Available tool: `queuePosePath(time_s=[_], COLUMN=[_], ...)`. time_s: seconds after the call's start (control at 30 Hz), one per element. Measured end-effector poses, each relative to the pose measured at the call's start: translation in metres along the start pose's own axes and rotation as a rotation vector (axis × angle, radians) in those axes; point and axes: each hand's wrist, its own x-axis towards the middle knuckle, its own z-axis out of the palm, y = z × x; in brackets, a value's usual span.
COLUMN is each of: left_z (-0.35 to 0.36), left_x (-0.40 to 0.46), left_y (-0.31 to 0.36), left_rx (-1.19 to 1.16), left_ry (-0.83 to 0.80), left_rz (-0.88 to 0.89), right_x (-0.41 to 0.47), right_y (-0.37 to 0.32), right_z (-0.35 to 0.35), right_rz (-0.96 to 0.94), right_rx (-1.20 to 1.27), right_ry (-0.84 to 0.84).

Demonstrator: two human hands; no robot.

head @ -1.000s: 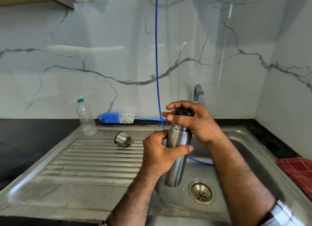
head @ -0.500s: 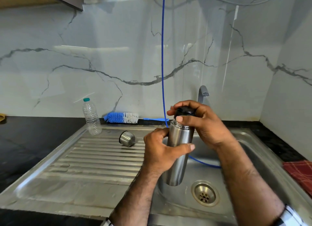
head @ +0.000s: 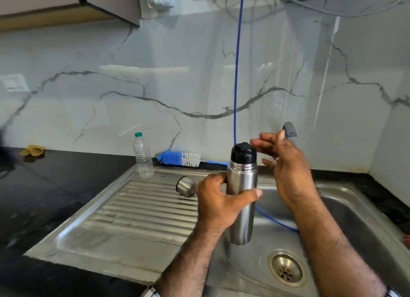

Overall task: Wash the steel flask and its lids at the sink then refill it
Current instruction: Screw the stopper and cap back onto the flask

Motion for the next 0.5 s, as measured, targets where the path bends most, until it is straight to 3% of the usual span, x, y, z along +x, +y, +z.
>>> queuePosePath(time_s=[0.07,0.3,0.43,0.5], left_z=[-0.018,-0.091,-0.124,-0.134], left_x=[0.010,0.052,0.067,0.069], left_y=[-0.006,-0.042,-0.064,-0.073], left_rx=[-0.014,-0.001,-0.015,-0.019], left_ry=[0.022,0.201,0.304,0.348], left_rz=[-0.030,-0.141,-0.166,-0.150], right_x=[0.009,0.021,0.030,0.034], right_y=[0.009,0.057,0.105,0.133], right_z=[0.009,0.077,0.110,0.127], right_rz=[0.067,0.257,0.251,0.236], right_rx=[-0.022,-0.093,-0.286,-0.521], right_ry=[0.039,-0.116,-0.132,-0.196])
